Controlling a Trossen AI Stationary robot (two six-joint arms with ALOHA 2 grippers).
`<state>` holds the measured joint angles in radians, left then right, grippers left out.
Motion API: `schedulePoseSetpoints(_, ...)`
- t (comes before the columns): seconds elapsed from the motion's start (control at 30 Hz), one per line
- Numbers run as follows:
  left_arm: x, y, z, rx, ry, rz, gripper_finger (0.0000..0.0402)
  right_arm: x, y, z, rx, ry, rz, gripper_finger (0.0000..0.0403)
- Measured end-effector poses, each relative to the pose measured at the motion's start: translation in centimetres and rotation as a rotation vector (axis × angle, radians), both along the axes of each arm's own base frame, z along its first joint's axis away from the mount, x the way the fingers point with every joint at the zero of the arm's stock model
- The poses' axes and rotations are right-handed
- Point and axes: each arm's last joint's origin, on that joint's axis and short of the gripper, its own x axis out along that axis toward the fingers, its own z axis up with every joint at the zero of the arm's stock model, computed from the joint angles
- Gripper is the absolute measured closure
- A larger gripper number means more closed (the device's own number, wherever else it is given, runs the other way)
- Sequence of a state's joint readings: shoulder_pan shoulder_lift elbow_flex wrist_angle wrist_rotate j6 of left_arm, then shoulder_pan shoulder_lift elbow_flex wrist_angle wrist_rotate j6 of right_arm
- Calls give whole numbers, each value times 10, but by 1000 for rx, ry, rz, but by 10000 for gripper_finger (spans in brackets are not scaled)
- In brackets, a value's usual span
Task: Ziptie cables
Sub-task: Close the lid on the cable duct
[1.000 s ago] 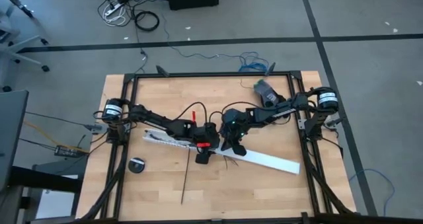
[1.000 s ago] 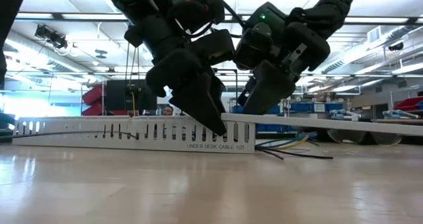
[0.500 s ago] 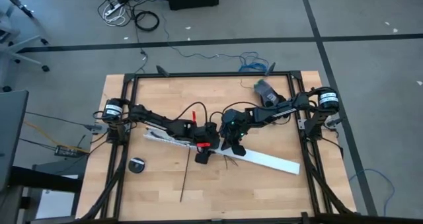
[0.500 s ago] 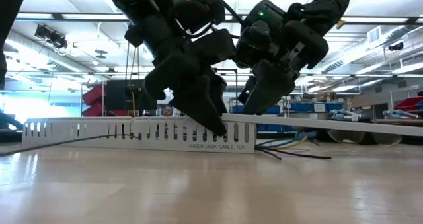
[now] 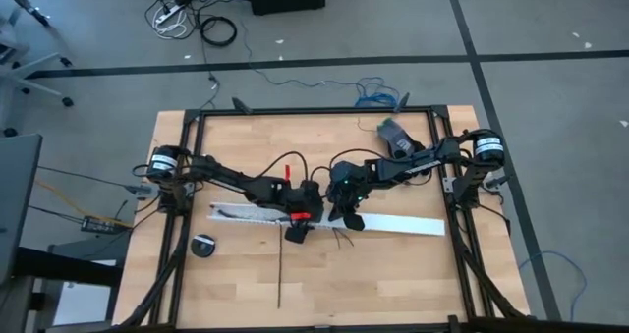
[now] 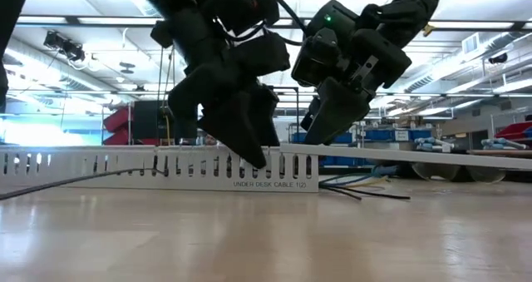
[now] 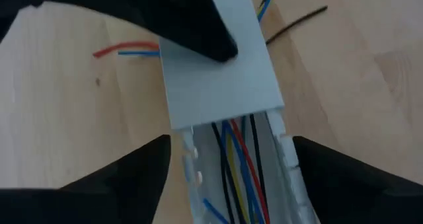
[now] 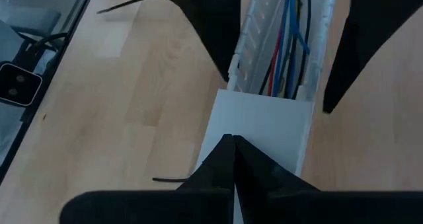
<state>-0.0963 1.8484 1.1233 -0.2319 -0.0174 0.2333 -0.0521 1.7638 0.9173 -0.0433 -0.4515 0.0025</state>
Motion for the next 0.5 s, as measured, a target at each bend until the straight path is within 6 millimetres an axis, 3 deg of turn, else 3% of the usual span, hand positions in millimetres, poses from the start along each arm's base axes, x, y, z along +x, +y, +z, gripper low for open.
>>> schedulePoseSetpoints(0.27,-9,0,-1,-14,139,60,73,-1,1,-1,3,11,0,403)
schedulePoseSetpoints(0.5,-16,0,-11,-32,162,92,74,-1,1,-1,4,12,1,403)
